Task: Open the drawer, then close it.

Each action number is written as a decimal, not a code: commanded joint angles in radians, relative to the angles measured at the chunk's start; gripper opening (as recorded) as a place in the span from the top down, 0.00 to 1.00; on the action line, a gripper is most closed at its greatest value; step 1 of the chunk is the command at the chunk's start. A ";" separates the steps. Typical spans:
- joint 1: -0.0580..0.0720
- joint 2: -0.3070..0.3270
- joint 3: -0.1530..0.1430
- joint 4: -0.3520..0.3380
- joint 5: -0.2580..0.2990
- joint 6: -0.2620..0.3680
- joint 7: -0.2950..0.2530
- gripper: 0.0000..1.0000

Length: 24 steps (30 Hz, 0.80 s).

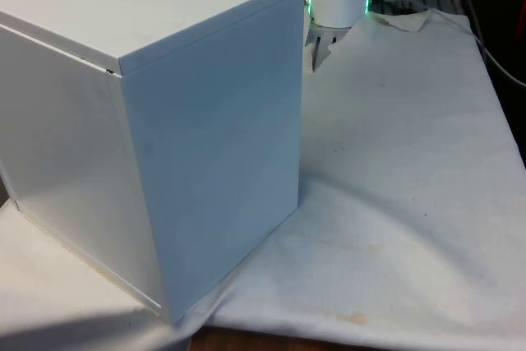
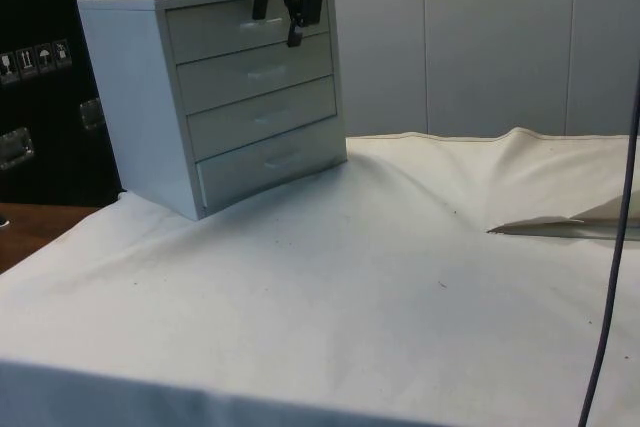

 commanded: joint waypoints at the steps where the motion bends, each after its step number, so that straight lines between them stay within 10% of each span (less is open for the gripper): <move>1: -0.002 0.010 -0.002 -0.001 -0.012 0.024 0.008 0.00; 9: -0.001 0.024 -0.004 -0.009 -0.006 0.041 0.008 0.11; 24: 0.001 0.032 -0.008 -0.014 -0.004 0.067 0.009 0.91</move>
